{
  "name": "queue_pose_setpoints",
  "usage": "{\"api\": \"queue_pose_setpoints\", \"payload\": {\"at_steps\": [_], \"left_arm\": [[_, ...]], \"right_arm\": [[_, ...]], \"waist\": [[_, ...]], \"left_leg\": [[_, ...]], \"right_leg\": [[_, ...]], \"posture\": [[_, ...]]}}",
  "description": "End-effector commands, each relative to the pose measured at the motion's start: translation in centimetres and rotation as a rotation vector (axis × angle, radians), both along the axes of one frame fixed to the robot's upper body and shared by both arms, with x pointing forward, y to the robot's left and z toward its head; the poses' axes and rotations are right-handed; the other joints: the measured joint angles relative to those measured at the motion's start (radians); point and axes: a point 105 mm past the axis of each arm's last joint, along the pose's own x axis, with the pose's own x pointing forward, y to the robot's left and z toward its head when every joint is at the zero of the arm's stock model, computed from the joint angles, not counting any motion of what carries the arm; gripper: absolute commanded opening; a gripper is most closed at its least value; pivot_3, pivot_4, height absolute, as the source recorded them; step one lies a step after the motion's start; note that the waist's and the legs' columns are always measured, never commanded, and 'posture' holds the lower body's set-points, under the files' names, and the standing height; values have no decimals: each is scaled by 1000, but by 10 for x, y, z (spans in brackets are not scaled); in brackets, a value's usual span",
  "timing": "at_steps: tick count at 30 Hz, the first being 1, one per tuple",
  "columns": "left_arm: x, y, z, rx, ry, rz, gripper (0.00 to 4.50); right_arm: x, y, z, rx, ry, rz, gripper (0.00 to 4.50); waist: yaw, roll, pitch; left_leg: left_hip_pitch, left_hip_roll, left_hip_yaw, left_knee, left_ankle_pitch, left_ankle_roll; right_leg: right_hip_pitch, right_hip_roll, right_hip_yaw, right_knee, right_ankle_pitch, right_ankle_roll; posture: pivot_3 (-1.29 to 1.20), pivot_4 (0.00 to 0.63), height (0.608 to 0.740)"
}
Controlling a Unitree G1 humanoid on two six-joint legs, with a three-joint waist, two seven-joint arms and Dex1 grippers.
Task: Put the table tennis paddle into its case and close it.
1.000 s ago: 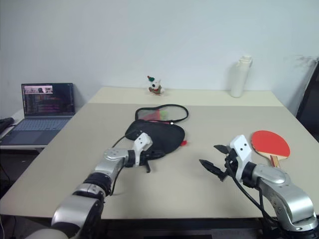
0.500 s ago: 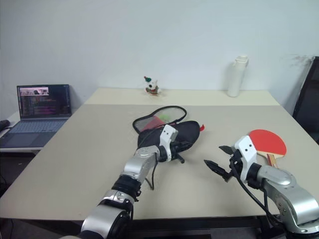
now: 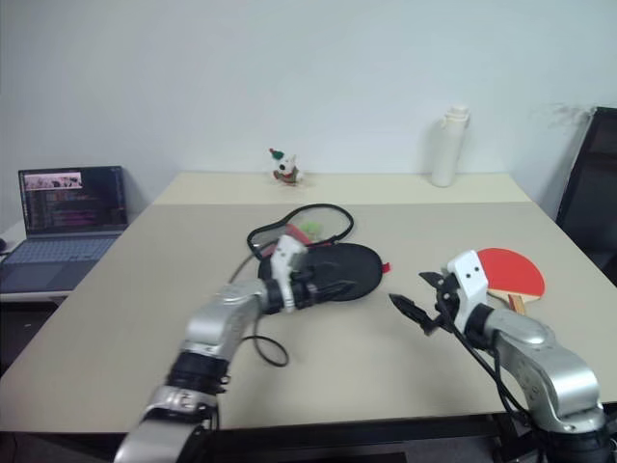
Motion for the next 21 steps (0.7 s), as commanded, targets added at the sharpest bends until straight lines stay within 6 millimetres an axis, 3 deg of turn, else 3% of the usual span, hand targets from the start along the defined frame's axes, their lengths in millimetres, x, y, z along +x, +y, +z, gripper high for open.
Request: {"api": "queue_pose_setpoints", "payload": {"at_steps": [1, 3, 11, 21], "left_arm": [[1, 28, 16, 4, -76, 51, 3936], [2, 58, 23, 27, -99, 108, 3936], [-19, 107, 24, 99, -72, 92, 3936], [-22, 111, 25, 100, -80, 122, 3936]], "right_arm": [[15, 5, 2, 50, 26, -55, 4500], [29, 13, -2, 93, 70, -97, 4500], [63, 37, -29, 142, 229, -213, 4500], [80, 65, -48, 97, 257, -208, 4500]], "waist": [[0, 0, 0], [-1, 0, 0], [0, 0, 0], [-2, 0, 0]], "left_leg": [[0, 0, 0, 0, 0, 0], [0, 0, 0, 0, 0, 0], [-8, 2, 1, -1, 0, 0], [-9, 1, 1, -1, 0, 0]], "right_leg": [[0, 0, 0, 0, 0, 0], [0, 0, 0, 0, 0, 0], [-8, -4, 0, 2, 3, -5], [-9, -6, 0, 2, 3, -5]], "posture": [[0, 150, 740], [0, 150, 740], [0, 150, 740], [0, 150, 740]]}}
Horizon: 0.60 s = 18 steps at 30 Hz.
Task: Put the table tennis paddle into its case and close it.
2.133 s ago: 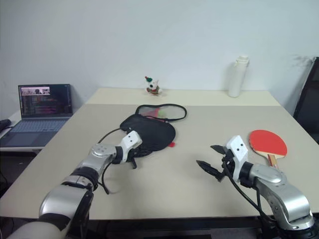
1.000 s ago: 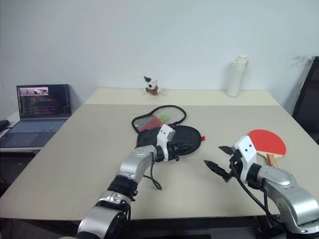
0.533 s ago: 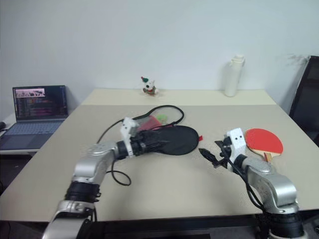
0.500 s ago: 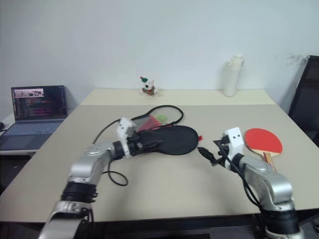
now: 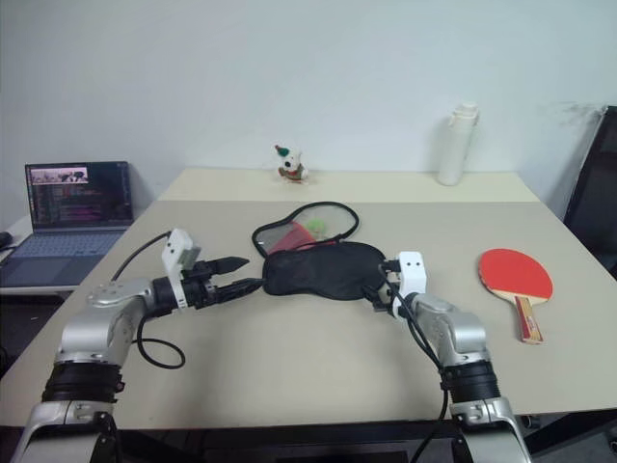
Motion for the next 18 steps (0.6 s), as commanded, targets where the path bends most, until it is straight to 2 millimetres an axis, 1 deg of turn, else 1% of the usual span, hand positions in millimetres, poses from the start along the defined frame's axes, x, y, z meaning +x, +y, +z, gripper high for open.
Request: {"api": "queue_pose_setpoints", "payload": {"at_steps": [1, 4, 9, 14, 18], "left_arm": [[-3, 0, 17, -8, -65, -3, 3936], [-4, 1, 17, -7, -65, 4, 3936], [-5, 0, 16, -5, -65, 9, 3936], [-4, -1, 16, -5, -66, 10, 3936], [-4, -1, 16, -5, -66, 9, 3936]], "right_arm": [[4, 16, 16, 33, -53, 38, 4500], [3, 32, 18, 68, -39, 69, 4500], [2, 57, 25, 202, 12, 87, 4500], [2, 69, 31, 283, 37, 77, 4500], [9, 67, 32, 339, 56, 2, 4500]], "waist": [[-2, 0, 0], [-4, 0, 0], [-5, 0, 0], [-3, 0, 0], [-3, 0, 0]], "left_leg": [[0, 0, 0, 0, 0, 0], [0, 1, -1, 0, 0, 0], [1, 2, -1, 0, 0, 0], [0, 0, 0, 0, 0, 0], [0, 0, 0, 0, 0, 0]], "right_leg": [[0, 1, 0, 0, 0, 0], [0, 1, 0, 1, 0, 0], [0, 1, 0, 2, 0, 0], [0, 0, 0, 1, 0, 0], [0, -1, 0, 1, 0, 0]], "posture": [[0, 150, 740], [0, 150, 740], [0, 150, 740], [0, 150, 740], [0, 150, 740]]}}
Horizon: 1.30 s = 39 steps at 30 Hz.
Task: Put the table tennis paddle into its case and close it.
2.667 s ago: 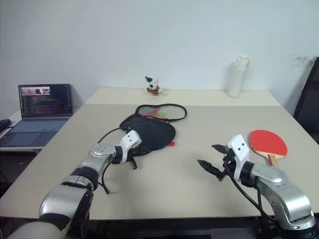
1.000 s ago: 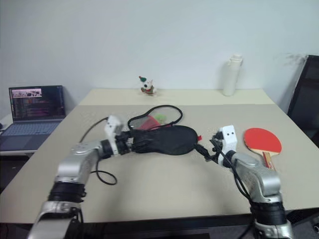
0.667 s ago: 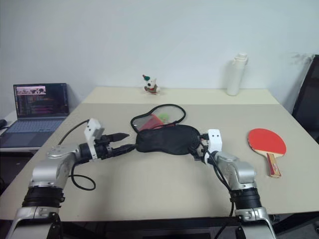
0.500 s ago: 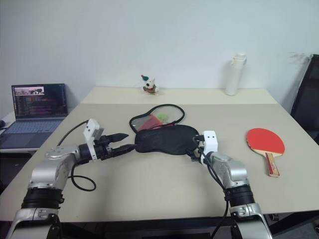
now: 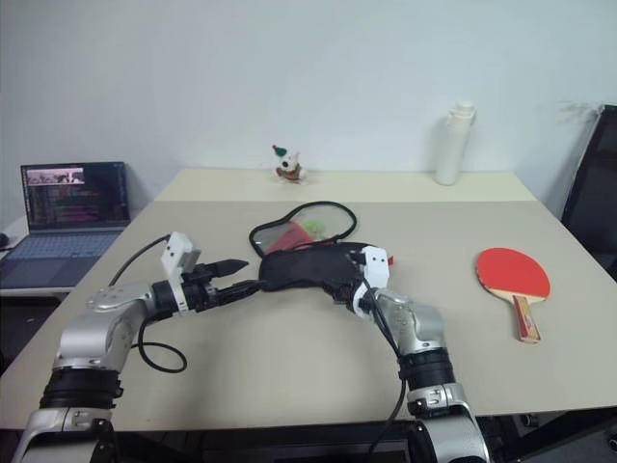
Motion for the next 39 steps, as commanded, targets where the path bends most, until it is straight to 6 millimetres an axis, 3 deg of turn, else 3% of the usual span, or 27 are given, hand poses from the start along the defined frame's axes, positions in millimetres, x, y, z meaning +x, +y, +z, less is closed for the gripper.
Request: {"api": "queue_pose_setpoints", "payload": {"at_steps": [1, 2, 5, 11, 15, 17, 23, 28, 35, 39], "left_arm": [[-2, -2, 18, 5, -67, -16, 3936], [-2, -3, 18, 5, -67, -16, 3936], [-2, -6, 16, 10, -66, -23, 3972], [-4, -10, 13, 15, -62, -30, 3972], [-5, -11, 11, 17, -61, -30, 3972], [-6, -12, 10, 16, -61, -32, 3972], [-13, -23, 7, 13, -45, -82, 3972], [-16, -29, 6, 15, -42, -102, 3972], [-19, -38, 3, 10, -36, -126, 3972], [-20, -43, 1, 4, -34, -134, 3972]], "right_arm": [[11, -5, 12, 64, -2, -82, 4500], [13, -6, 11, 73, 13, -104, 4500], [15, -8, 6, 130, 79, -146, 3956], [10, -8, 4, 237, 184, -139, 1867], [7, -18, 6, 246, 207, -135, 478], [5, -33, 11, 228, 198, -122, 7], [-9, -71, 26, 53, 159, 23, 7], [-12, -115, 34, -124, 151, 81, 7], [5, -166, 44, -397, 88, 132, 7], [26, -173, 58, -519, 4, 142, 7]], "waist": [[0, 0, 0], [0, 0, 0], [0, 0, 0], [-1, 0, 0], [-1, 0, 0], [-1, 0, 0], [3, 1, 0], [1, 1, 1], [-2, 1, 2], [-4, 1, 4]], "left_leg": [[0, 0, 0, 0, 0, 0], [0, 0, -1, 0, 0, 0], [0, 0, -1, 0, 0, 0], [0, 0, 0, -1, 0, 0], [0, 1, 0, -1, 0, 0], [0, 1, 0, -1, 0, 0], [-1, -1, 0, -1, 0, 0], [-1, -1, 0, -2, 0, 0], [0, -1, 4, -2, 0, 0], [0, -1, 6, -2, 0, 0]], "right_leg": [[0, 0, 0, 0, 0, 0], [0, 0, -1, 0, 0, 0], [0, 0, 0, 0, 0, 0], [0, 0, 0, 0, 0, 0], [0, 0, 0, 0, 0, 0], [0, 0, 0, 0, 0, 0], [0, -1, 0, -2, 0, 0], [0, 1, 0, -2, 0, 0], [0, 2, 0, -3, -3, 5], [-1, 4, 1, -3, -3, 5]], "posture": [[0, 150, 740], [0, 150, 740], [0, 150, 740], [0, 150, 740], [0, 150, 740], [0, 150, 740], [0, 150, 740], [0, 150, 740], [0, 150, 740], [0, 150, 740]]}}
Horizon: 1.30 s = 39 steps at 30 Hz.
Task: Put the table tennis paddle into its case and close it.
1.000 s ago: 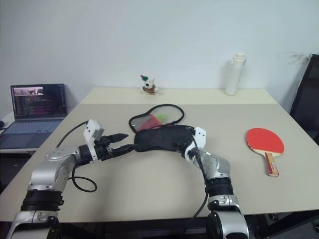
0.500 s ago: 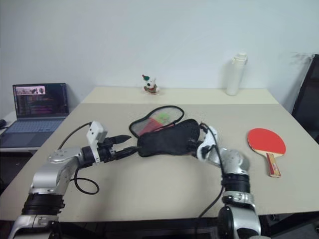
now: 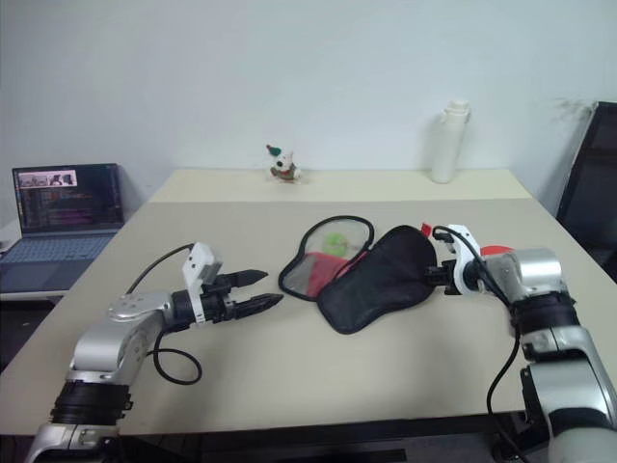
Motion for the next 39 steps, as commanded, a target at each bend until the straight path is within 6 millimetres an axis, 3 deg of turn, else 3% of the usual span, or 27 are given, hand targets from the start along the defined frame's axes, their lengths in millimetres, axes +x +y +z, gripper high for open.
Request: {"api": "queue_pose_setpoints", "payload": {"at_steps": [1, 6, 9, 14, 20, 23, 25, 27, 30, 34, 39], "left_arm": [[-5, -8, 11, -14, -42, -32, 3972], [-6, -11, 9, -14, -42, -36, 3972], [-7, -14, 10, -16, -44, -49, 3972], [-11, -19, 15, -32, -58, -81, 3972], [-11, -23, 18, -34, -66, -105, 3972], [-11, -26, 17, -33, -65, -120, 3972], [-11, -28, 17, -31, -65, -132, 3972], [-12, -29, 18, -31, -66, -144, 3972], [-12, -28, 21, -26, -62, -167, 3972], [-14, -26, 21, -7, -49, -202, 3972], [-10, -24, 25, 7, -59, -207, 3972]], "right_arm": [[21, 2, 27, -76, -136, 60, 7], [38, 17, 39, -93, -225, 86, 7], [45, 19, 42, -111, -265, 71, 749], [52, 13, 48, -166, -340, 32, 2357], [61, -15, 79, -216, -523, -119, 2357], [58, -32, 81, -201, -530, -183, 2357], [52, -39, 75, -146, -489, -201, 2357], [41, -32, 68, -64, -434, -155, 2357], [10, -9, 51, 34, -347, -57, 2922], [-28, 17, 29, 113, -246, -19, 4331], [-60, 44, 6, 205, -167, -17, 4459]], "waist": [[0, 0, 1], [1, 1, 2], [2, 1, 2], [3, 1, 3], [3, 2, 4], [4, 2, 4], [4, 2, 4], [5, 2, 4], [7, 2, 4], [3, 7, 6], [3, 7, 6]], "left_leg": [[0, 0, 1, 0, 0, 0], [-1, 1, 1, 0, 0, 0], [-1, 2, 0, 0, 0, 0], [-1, 0, 0, 0, 0, 0], [-1, 1, -1, 0, 0, 0], [-1, 1, 0, 0, 0, 0], [-1, 1, 0, 0, 0, 0], [-1, 1, 0, 0, 0, 0], [-1, 1, -1, 0, 0, 0], [-1, 1, -4, 0, 0, 0], [0, 1, -6, 1, 0, 0]], "right_leg": [[0, 1, 0, 0, 0, 0], [-1, 1, 1, 0, 3, -5], [-1, -1, 0, 1, 3, -5], [-1, -5, 2, 1, 3, -5], [-1, -4, 2, 1, 3, -5], [-1, -4, 1, 2, 3, -5], [-1, -4, 1, 1, 3, -5], [0, -4, 1, 1, 3, -5], [0, -4, 1, 1, 3, -5], [-1, -4, 1, 3, 3, -5], [0, -2, -1, 4, 0, 0]], "posture": [[0, 150, 740], [0, 150, 740], [0, 150, 740], [0, 150, 740], [0, 150, 740], [0, 150, 740], [0, 150, 740], [0, 150, 740], [0, 150, 740], [0, 150, 740], [0, 150, 740]]}}
